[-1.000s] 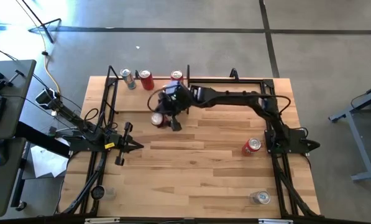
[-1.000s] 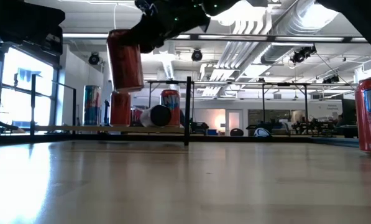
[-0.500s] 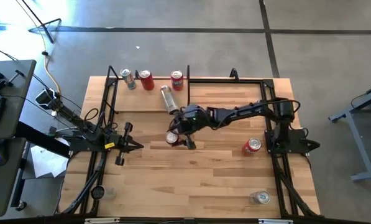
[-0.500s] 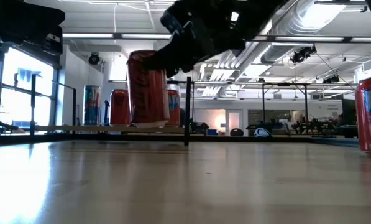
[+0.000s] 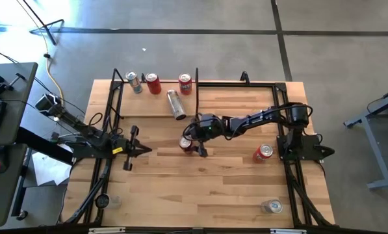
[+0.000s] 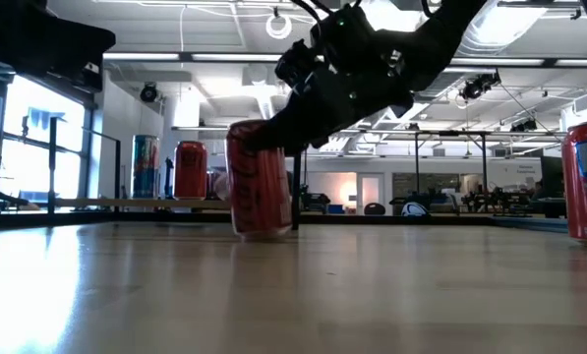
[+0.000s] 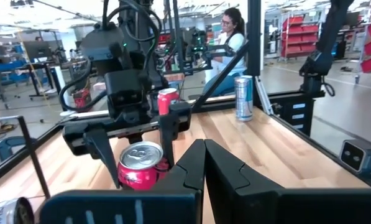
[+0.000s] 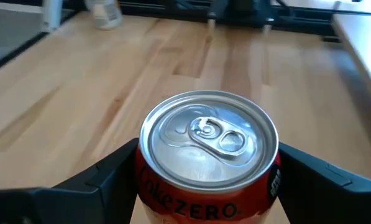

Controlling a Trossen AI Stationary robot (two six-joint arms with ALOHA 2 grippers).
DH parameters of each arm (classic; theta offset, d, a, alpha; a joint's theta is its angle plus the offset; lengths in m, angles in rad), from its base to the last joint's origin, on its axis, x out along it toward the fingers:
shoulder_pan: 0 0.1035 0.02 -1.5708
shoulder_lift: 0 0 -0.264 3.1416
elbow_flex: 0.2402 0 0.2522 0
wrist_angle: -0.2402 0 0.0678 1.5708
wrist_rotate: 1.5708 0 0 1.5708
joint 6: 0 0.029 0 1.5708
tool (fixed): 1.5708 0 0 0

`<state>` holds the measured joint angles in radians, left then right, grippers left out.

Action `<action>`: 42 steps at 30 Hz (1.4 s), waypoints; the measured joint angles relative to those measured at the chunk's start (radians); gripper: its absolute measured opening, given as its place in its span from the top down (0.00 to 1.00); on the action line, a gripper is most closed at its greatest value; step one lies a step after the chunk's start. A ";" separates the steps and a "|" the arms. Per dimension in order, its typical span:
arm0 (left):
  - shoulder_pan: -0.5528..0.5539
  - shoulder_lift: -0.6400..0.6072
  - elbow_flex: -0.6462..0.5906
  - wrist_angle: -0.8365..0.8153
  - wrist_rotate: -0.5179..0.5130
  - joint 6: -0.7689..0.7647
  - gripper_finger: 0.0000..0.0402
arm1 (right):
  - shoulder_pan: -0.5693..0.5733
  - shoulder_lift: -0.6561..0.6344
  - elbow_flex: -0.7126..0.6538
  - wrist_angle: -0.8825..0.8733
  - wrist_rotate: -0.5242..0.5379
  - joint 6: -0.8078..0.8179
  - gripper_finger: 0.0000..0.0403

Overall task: Place canned beverage on shelf
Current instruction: Move the red soda can to the middle of the table

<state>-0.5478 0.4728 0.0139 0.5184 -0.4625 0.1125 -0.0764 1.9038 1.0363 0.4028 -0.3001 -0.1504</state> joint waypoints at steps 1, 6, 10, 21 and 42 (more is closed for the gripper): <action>0.005 0.000 0.000 -0.002 0.001 -0.004 1.00 | 0.003 0.000 0.000 0.000 0.010 0.008 0.26; 0.021 0.000 0.000 -0.002 0.013 -0.007 1.00 | 0.011 0.000 0.005 0.008 0.012 0.031 0.11; 0.031 0.000 0.000 -0.003 0.015 -0.024 1.00 | 0.012 -0.014 0.005 -0.010 0.011 0.045 0.08; 0.077 0.038 0.000 -0.020 0.015 -0.059 1.00 | 0.069 -0.221 0.005 -0.278 0.224 0.022 0.13; 0.347 0.445 0.010 0.201 0.031 -0.270 1.00 | 0.314 -0.120 0.005 -0.240 0.488 0.110 0.93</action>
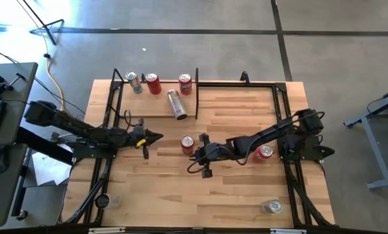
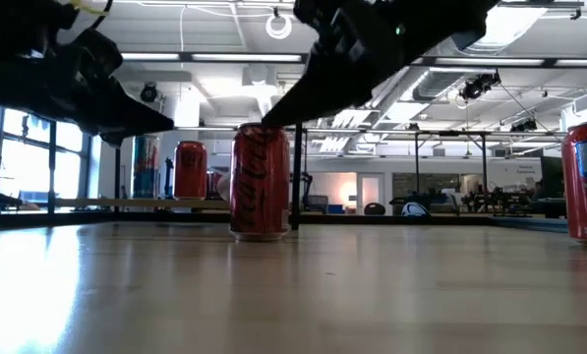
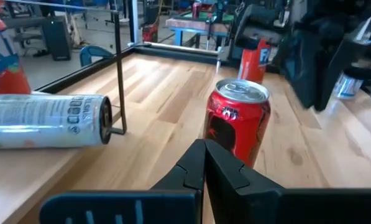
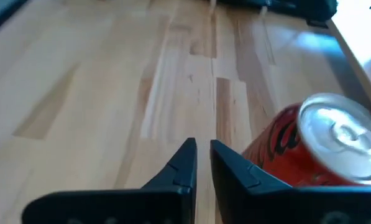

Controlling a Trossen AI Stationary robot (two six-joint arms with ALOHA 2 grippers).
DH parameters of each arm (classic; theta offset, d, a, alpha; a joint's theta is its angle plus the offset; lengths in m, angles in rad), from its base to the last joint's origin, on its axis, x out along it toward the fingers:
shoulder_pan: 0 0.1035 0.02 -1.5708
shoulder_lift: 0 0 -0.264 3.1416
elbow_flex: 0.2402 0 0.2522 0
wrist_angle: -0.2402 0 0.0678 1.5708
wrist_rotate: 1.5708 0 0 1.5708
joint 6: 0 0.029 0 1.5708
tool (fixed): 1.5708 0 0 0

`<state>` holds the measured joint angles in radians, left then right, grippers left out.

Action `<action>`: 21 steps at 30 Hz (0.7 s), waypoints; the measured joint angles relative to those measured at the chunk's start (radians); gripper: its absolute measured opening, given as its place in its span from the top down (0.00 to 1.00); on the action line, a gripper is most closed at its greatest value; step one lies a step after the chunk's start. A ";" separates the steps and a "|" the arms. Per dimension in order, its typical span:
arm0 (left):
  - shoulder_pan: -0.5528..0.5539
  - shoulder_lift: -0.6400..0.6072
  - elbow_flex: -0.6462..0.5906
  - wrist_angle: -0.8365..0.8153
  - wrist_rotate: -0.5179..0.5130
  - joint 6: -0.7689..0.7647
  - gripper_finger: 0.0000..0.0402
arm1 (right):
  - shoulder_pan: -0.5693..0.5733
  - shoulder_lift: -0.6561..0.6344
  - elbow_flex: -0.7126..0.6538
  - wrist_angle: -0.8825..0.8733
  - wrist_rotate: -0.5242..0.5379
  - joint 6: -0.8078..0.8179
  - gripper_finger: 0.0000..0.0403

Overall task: Place canned beverage on shelf
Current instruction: Move the red soda can to the middle of the table

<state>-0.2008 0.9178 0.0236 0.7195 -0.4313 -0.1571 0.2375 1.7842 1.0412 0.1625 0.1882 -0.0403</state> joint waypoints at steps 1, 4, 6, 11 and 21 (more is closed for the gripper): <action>0.004 0.029 0.009 0.013 0.004 0.000 1.00 | 0.000 0.012 0.000 0.008 0.009 0.007 0.93; 0.022 0.130 0.059 0.020 0.004 0.001 1.00 | 0.000 0.037 -0.001 0.049 0.024 0.018 0.97; 0.040 0.204 0.102 0.020 0.004 0.001 1.00 | 0.001 0.053 -0.001 0.076 0.045 0.018 0.99; 0.109 0.378 0.188 0.057 -0.004 0.020 1.00 | 0.001 0.081 -0.001 0.151 0.059 0.044 0.99; 0.223 0.630 0.313 0.170 0.187 0.037 1.00 | 0.001 0.115 -0.001 0.149 0.245 0.137 1.00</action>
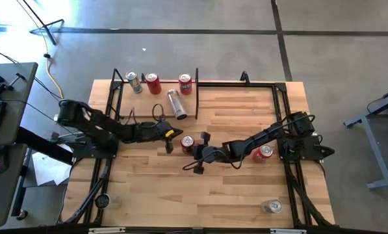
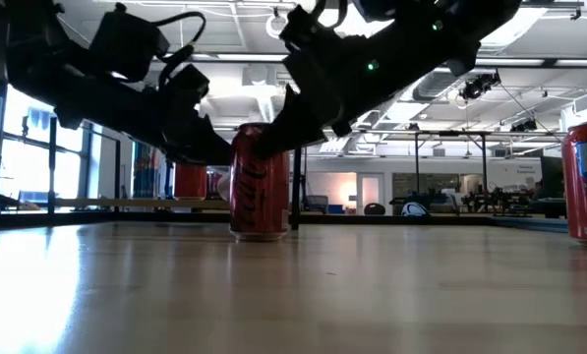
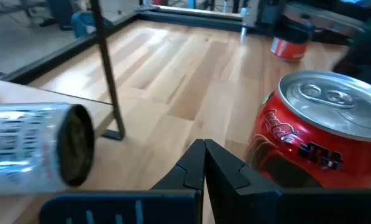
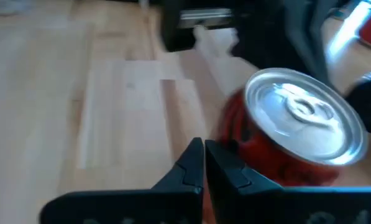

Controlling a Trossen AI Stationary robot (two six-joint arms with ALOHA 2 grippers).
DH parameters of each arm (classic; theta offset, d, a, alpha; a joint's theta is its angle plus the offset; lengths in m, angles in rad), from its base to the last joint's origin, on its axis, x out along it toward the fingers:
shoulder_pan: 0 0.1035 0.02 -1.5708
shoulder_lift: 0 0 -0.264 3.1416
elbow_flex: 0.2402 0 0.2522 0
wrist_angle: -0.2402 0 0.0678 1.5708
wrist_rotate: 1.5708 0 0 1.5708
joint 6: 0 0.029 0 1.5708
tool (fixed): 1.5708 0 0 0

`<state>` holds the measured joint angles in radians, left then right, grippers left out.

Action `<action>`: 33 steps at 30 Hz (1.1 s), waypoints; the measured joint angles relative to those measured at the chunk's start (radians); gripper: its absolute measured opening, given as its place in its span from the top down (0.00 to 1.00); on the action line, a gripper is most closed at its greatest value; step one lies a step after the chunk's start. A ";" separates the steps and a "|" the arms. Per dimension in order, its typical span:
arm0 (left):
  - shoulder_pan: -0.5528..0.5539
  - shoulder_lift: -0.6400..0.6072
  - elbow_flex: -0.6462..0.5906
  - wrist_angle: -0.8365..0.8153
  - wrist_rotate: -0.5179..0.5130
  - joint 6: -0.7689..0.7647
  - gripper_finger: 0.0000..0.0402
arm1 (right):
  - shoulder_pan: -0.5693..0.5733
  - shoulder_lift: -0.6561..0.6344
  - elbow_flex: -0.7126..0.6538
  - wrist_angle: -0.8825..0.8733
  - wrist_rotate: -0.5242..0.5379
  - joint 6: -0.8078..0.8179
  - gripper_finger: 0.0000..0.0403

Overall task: Place canned beverage on shelf
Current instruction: Move the red soda can to the middle of the table

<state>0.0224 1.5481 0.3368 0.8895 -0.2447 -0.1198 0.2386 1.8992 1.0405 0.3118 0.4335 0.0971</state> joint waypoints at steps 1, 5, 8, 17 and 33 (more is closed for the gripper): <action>0.003 0.016 0.010 0.000 0.016 0.000 1.00 | 0.000 0.000 0.000 -0.010 0.023 0.009 1.00; -0.002 0.061 0.020 0.000 0.033 -0.001 1.00 | 0.004 -0.001 0.000 -0.079 0.064 0.060 1.00; -0.012 0.073 0.017 0.000 0.033 -0.011 1.00 | 0.004 -0.005 0.000 -0.143 0.096 0.086 1.00; -0.063 0.075 0.017 0.000 0.017 -0.017 1.00 | 0.004 -0.086 0.000 -0.318 0.154 0.132 1.00; -0.111 0.020 0.018 -0.085 -0.013 0.028 1.00 | 0.022 -0.267 0.000 -0.569 0.225 0.131 1.00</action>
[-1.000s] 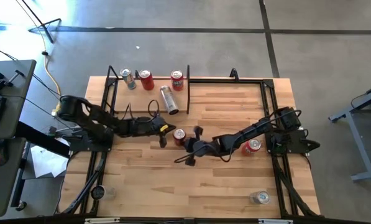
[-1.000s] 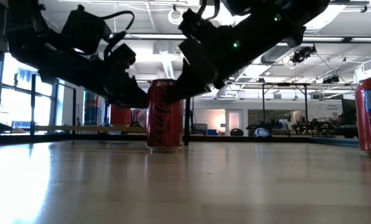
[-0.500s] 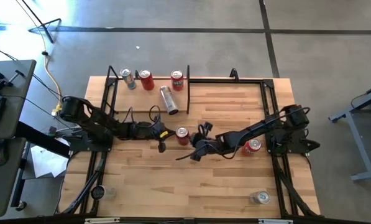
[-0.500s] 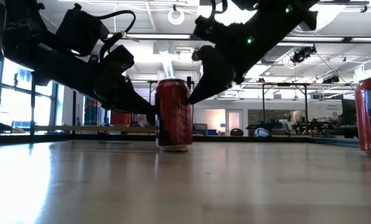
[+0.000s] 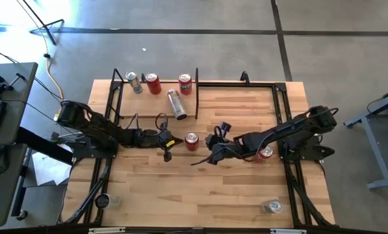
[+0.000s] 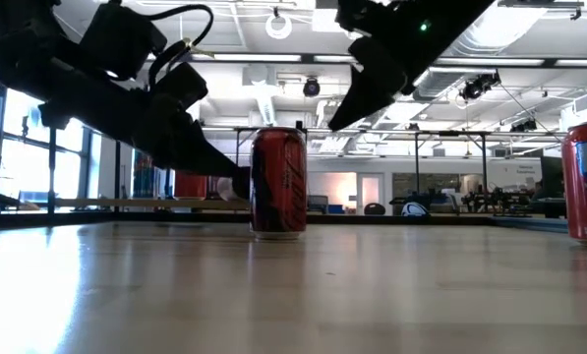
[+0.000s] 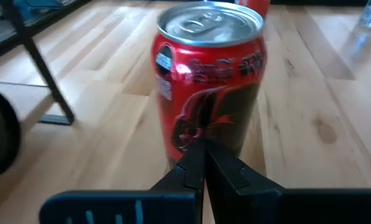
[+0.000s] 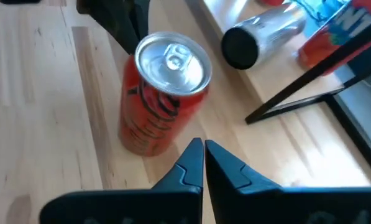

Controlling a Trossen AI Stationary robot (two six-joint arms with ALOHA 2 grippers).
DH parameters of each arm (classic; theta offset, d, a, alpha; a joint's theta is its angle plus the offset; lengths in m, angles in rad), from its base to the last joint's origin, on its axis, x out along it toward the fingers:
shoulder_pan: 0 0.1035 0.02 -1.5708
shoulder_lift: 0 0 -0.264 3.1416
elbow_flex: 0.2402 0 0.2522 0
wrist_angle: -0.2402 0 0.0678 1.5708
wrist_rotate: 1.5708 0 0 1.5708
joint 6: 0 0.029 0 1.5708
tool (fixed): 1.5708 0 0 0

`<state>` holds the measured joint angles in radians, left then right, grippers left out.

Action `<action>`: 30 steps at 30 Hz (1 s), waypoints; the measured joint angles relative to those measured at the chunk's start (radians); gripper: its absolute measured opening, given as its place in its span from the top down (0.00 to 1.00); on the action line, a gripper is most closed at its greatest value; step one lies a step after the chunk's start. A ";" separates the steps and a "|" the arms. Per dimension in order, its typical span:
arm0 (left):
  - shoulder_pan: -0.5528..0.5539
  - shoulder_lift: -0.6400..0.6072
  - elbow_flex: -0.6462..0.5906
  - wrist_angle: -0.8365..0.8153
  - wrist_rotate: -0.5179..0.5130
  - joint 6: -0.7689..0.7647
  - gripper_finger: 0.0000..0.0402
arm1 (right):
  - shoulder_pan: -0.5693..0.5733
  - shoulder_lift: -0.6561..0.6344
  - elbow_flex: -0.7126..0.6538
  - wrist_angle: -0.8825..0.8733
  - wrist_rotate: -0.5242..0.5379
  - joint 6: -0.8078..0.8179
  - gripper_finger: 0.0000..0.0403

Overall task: Place canned beverage on shelf
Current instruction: Move the red soda can to the middle of the table, then adjust the white yellow soda can on the shelf

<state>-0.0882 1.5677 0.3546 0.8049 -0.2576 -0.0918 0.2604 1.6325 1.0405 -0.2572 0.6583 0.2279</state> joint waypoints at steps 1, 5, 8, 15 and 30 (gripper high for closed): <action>0.002 -0.024 0.000 -0.032 -0.020 0.002 1.00 | 0.004 -0.012 0.000 -0.008 0.007 0.000 1.00; 0.015 -0.160 0.000 -0.179 -0.108 0.039 1.00 | 0.019 -0.054 0.000 -0.040 0.051 -0.002 1.00; 0.026 -0.255 0.000 -0.268 -0.161 0.064 1.00 | 0.023 -0.068 0.000 -0.039 0.068 -0.024 1.00; 0.028 -0.360 0.000 -0.400 -0.274 0.097 0.91 | -0.005 -0.069 0.000 0.027 0.039 -0.098 1.00; -0.010 -0.358 0.000 -0.442 -0.410 0.421 0.74 | -0.055 -0.069 0.000 0.211 0.026 -0.315 0.81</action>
<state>-0.0986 1.2094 0.3546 0.3630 -0.6672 0.3295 0.2058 1.5631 1.0405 -0.0460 0.6842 -0.0873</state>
